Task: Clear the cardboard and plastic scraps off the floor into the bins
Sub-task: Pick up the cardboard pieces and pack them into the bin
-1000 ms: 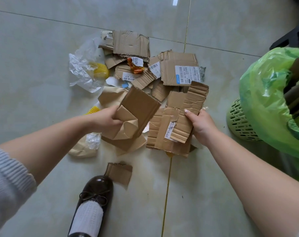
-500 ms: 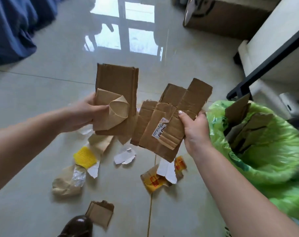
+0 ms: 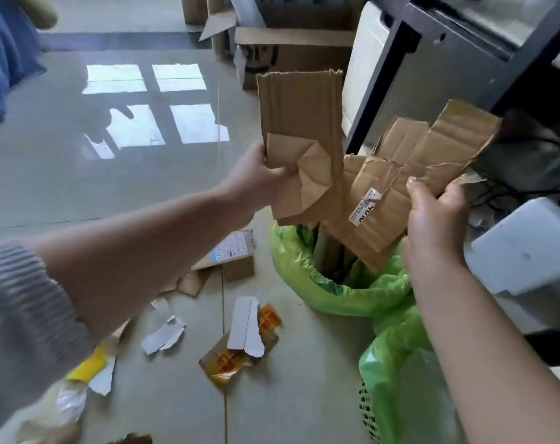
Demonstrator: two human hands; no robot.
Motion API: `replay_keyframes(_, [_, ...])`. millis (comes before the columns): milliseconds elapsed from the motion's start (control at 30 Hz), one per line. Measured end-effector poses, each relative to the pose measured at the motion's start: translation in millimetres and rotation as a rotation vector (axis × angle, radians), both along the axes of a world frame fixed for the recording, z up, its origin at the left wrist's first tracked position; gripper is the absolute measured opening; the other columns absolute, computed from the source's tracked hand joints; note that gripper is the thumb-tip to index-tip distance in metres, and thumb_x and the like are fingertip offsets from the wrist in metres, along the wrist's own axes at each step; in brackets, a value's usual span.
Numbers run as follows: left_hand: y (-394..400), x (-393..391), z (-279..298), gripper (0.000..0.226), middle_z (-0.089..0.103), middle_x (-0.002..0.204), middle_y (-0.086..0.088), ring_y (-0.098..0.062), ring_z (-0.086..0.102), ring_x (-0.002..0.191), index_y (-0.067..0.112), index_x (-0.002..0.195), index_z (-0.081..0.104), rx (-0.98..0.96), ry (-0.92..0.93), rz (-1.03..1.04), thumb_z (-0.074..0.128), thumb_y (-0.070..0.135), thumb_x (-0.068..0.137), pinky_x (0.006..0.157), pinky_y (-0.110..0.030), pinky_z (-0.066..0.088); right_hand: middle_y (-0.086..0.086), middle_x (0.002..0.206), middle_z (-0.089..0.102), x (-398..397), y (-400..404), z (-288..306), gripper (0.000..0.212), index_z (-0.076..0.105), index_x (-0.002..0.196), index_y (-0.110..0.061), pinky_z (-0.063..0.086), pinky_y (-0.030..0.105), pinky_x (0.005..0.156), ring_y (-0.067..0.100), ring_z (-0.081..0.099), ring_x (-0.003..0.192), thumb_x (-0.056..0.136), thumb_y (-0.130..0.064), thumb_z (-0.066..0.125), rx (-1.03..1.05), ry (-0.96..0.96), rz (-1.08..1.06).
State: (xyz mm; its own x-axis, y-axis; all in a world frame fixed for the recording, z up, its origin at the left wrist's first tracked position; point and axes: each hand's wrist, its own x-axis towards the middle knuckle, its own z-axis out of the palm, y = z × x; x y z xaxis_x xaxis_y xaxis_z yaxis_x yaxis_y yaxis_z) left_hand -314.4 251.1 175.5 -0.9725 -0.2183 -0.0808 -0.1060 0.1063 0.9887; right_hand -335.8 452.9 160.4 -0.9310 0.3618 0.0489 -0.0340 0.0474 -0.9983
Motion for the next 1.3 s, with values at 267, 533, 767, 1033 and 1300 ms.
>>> replay_keyframes(267, [75.4, -13.9, -45.0, 0.033, 0.068, 0.092, -0.001, -0.022, 0.066, 0.087, 0.018, 0.097, 0.060, -0.325, -0.146, -0.072, 0.063, 0.032, 0.066, 0.075, -0.037, 0.057, 0.008, 0.101, 0.064, 4.0, 2.5, -37.9, 0.025, 0.058, 0.103, -0.019, 0.047, 0.034, 0.078, 0.020, 0.056, 0.085, 0.084, -0.007, 0.046, 0.029, -0.117, -0.045])
replay_keyframes(533, [79.2, -10.3, -63.3, 0.025, 0.055, 0.101, 0.004, -0.012, 0.053, 0.088, 0.026, 0.096, 0.048, -0.492, 0.050, -0.039, 0.065, 0.026, 0.078, 0.064, -0.016, 0.036, -0.001, 0.102, 0.066, 2.8, 10.1, -54.0, 0.027, 0.059, 0.112, -0.021, 0.046, 0.029, 0.080, 0.023, 0.061, 0.098, 0.086, -0.014, 0.055, 0.113, -0.221, 0.063])
replay_keyframes(767, [75.6, -17.5, -75.4, 0.023, 0.052, 0.070, 0.006, -0.021, 0.052, 0.075, 0.023, 0.066, 0.044, -0.627, -0.073, -0.060, 0.059, 0.027, 0.083, 0.060, -0.028, 0.035, 0.002, 0.105, 0.063, 3.5, 7.6, -67.7, 0.025, 0.050, 0.104, -0.023, 0.047, 0.032, 0.080, 0.023, 0.059, 0.095, 0.082, -0.020, 0.064, 0.405, -0.207, 0.106])
replay_keyframes(1033, [70.4, -10.6, -86.2, 0.043, 0.064, 0.104, 0.001, -0.015, 0.061, 0.095, 0.016, 0.117, 0.054, -0.491, -0.141, -0.145, 0.070, 0.030, 0.080, 0.085, -0.030, 0.051, 0.003, 0.105, 0.055, 9.8, 2.1, -69.6, 0.030, 0.050, 0.097, -0.024, 0.041, 0.026, 0.069, 0.012, 0.051, 0.080, 0.078, -0.031, 0.072, 0.553, -0.123, 0.189])
replay_keyframes(1300, [-11.4, 14.0, -55.2, 0.024, 0.066, 0.085, 0.005, -0.014, 0.066, 0.079, 0.030, 0.086, 0.057, -0.276, 0.044, -0.174, 0.061, 0.006, 0.086, 0.071, -0.025, 0.053, -0.010, 0.082, 0.058, 27.4, -36.3, -28.0, 0.011, 0.055, 0.096, -0.019, 0.048, 0.016, 0.069, 0.005, 0.057, 0.073, 0.088, -0.020, 0.062, 0.289, 0.216, 0.382])
